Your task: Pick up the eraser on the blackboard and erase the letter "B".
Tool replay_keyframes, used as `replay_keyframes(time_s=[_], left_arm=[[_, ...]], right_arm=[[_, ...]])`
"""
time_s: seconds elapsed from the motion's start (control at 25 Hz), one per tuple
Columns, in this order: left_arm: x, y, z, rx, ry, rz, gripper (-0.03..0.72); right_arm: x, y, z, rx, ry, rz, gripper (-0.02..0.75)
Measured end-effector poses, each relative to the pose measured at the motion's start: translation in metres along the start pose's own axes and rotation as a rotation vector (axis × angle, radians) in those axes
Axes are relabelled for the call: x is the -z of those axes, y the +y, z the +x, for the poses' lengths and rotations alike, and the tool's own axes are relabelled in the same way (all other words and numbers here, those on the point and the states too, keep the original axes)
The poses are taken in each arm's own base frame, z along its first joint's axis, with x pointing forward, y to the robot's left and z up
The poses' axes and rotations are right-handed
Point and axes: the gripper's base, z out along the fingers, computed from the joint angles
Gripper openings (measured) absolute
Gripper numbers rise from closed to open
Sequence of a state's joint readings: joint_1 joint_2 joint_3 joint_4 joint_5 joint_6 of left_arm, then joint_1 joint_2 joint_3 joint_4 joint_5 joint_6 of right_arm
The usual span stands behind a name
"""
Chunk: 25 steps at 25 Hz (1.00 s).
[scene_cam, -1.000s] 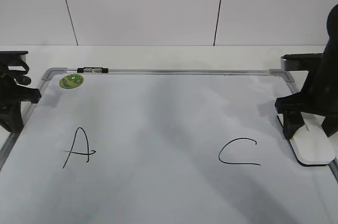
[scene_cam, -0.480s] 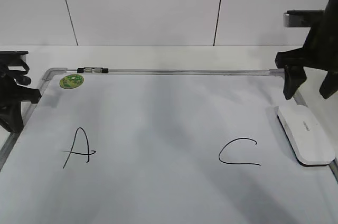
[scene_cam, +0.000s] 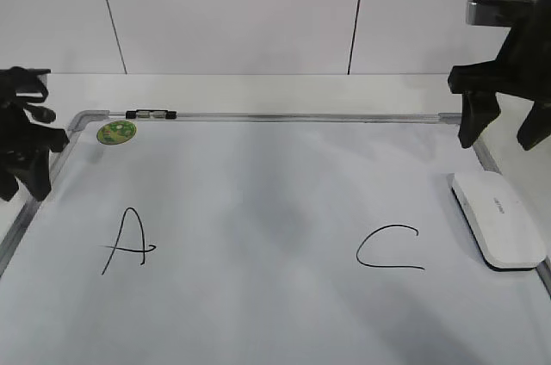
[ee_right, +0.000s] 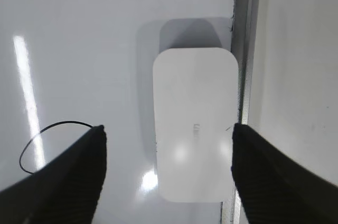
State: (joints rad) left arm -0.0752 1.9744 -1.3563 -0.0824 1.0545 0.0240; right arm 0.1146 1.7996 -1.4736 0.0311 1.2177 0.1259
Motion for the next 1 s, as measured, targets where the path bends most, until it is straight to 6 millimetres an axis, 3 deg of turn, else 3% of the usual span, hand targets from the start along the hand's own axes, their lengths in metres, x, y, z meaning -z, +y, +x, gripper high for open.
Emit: replay_keyframes(time_s=[0.24,0.48,0.6,0.76,1.0], left_arm=[[0.063,-0.003,0.003,-0.024,-0.071,-0.015,0.325],[0.128,-0.007,0.032,-0.038,-0.228,-0.017,0.254],[0.168,-0.010,0.063,-0.043,-0.345,-0.007,0.241],[0.205,-0.011,0.121,-0.053,-0.471,-0.010,0.236],[0.228,-0.011,0.215,-0.064,-0.634,-0.018,0.235]], right_arm=[[0.032,0.000,0.010,0.002,-0.081,-0.012,0.563],[0.083,0.000,0.035,0.001,-0.219,-0.053,0.504],[0.111,-0.001,0.062,-0.001,-0.288,-0.092,0.440],[0.139,-0.005,0.103,0.004,-0.371,-0.108,0.355],[0.174,-0.012,0.162,0.019,-0.514,-0.127,0.290]])
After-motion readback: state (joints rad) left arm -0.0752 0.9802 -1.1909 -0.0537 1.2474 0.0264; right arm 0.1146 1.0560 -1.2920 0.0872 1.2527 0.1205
